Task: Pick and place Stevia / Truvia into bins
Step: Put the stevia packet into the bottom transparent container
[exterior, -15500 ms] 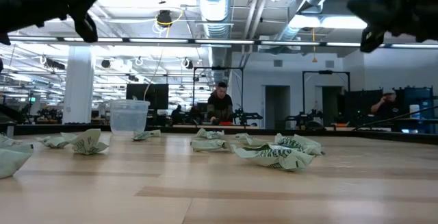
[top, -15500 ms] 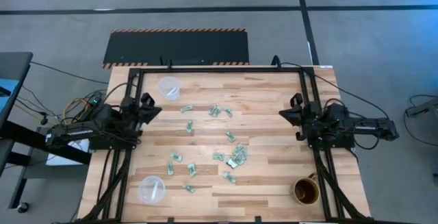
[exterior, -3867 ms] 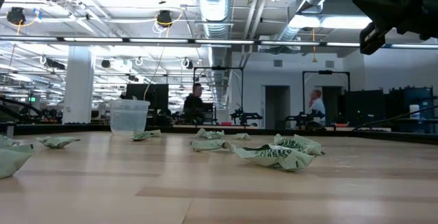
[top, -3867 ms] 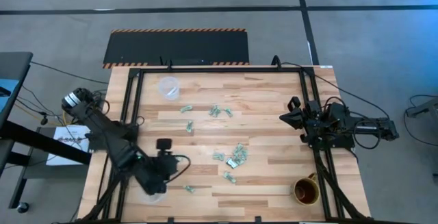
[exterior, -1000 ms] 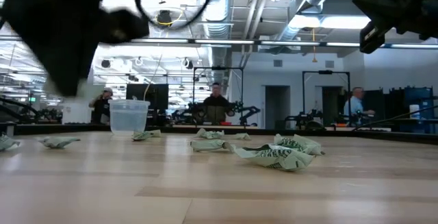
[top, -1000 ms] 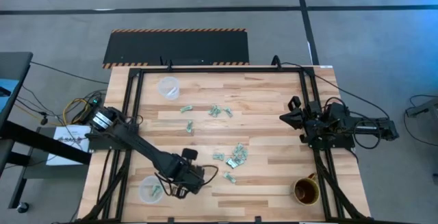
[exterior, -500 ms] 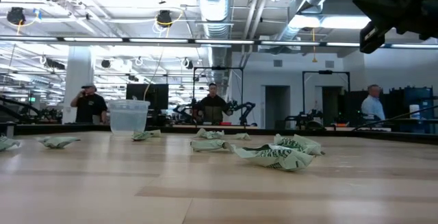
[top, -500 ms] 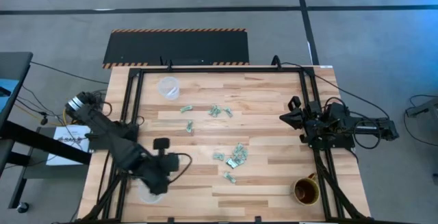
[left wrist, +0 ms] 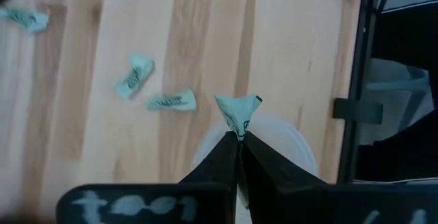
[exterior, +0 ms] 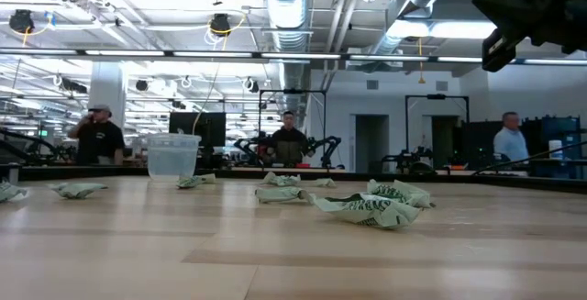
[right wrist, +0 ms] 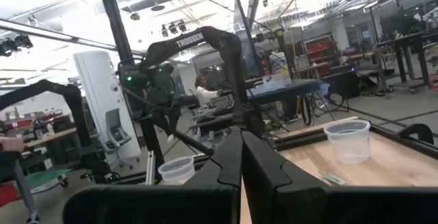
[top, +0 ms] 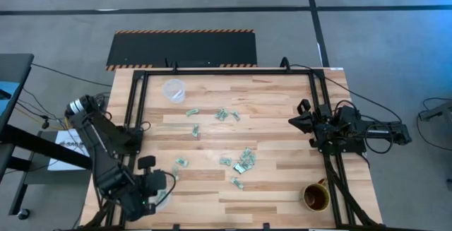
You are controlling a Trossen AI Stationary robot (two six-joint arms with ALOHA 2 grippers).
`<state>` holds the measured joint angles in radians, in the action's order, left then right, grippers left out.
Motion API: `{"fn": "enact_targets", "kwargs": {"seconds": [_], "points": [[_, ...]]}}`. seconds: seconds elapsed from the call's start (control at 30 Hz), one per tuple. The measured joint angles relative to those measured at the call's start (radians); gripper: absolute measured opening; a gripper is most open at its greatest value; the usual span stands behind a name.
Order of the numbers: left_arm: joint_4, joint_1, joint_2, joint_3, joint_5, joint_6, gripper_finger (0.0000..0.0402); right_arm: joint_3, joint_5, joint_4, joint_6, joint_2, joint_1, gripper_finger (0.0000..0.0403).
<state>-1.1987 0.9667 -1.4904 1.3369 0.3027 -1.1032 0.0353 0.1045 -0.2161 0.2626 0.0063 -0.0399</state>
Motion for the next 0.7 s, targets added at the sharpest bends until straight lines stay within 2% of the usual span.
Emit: {"fn": "enact_targets", "kwargs": {"seconds": [0.27,0.47,0.7], "points": [[0.002,0.067,-0.089,0.000,-0.041,-0.192,0.0000,0.000,0.000,0.000,0.000,0.000,0.000,0.0000],[0.035,0.094,-0.148,0.000,-0.048,-0.252,0.0000,0.000,0.000,0.001,0.000,0.000,0.000,0.0000],[0.037,0.099,-0.149,0.000,-0.058,-0.341,0.0000,0.000,0.000,0.002,0.000,0.000,0.000,0.0000]]}}
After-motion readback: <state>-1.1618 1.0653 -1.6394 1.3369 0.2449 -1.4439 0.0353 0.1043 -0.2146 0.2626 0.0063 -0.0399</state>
